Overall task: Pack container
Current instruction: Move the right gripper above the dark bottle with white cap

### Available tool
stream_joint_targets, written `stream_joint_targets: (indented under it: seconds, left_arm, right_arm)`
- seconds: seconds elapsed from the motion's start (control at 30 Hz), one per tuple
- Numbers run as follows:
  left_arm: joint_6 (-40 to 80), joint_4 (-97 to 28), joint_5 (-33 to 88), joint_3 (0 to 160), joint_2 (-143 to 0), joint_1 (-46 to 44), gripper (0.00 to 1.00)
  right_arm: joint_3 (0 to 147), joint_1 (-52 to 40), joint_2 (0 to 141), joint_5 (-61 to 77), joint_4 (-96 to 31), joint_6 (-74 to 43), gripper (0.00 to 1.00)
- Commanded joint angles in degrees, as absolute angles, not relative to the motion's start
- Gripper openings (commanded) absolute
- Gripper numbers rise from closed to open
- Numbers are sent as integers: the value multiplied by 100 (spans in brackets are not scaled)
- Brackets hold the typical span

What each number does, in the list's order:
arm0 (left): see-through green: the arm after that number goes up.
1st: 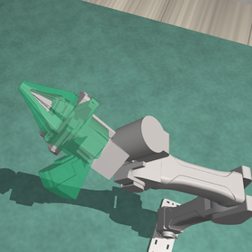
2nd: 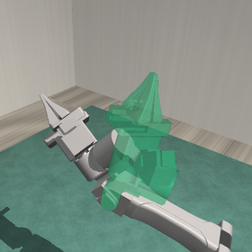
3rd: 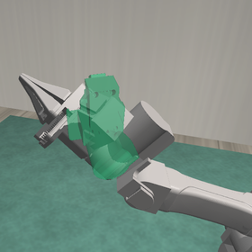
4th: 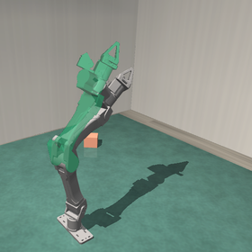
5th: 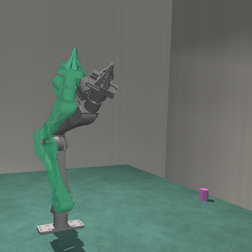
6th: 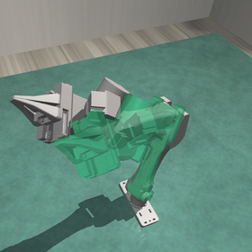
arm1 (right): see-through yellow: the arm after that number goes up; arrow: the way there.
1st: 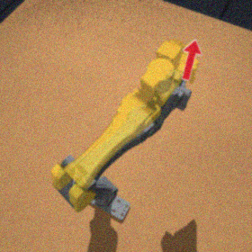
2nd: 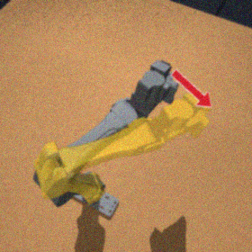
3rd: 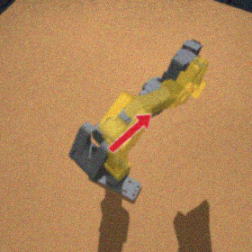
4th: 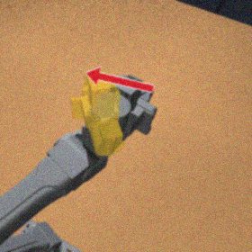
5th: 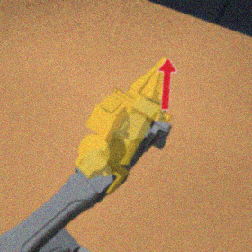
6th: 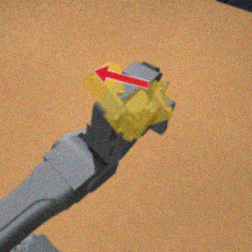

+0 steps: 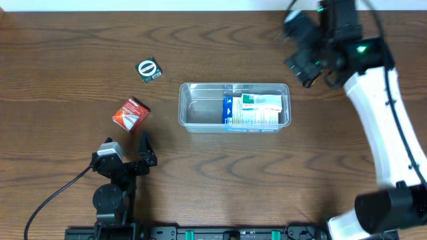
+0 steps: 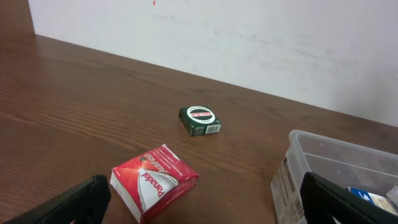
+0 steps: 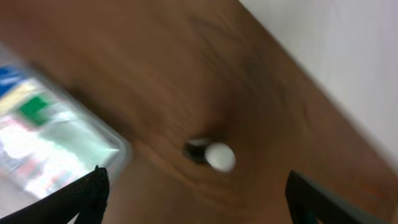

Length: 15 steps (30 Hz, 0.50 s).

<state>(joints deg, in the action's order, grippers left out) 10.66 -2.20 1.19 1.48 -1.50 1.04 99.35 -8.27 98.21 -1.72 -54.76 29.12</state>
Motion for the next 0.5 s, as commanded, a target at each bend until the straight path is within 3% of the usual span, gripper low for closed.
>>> stream_joint_targets:
  seconds: [0.0,0.47]
  left_arm:
    - [1035,-399,62,23,-148,132,98]
    - [1035,-401,62,23,-148,132,98]
  right_arm:
    - [9909,-375,10114,-292,-5389,1597,86]
    - [9909,-27,11465,-62,-4952,613,75]
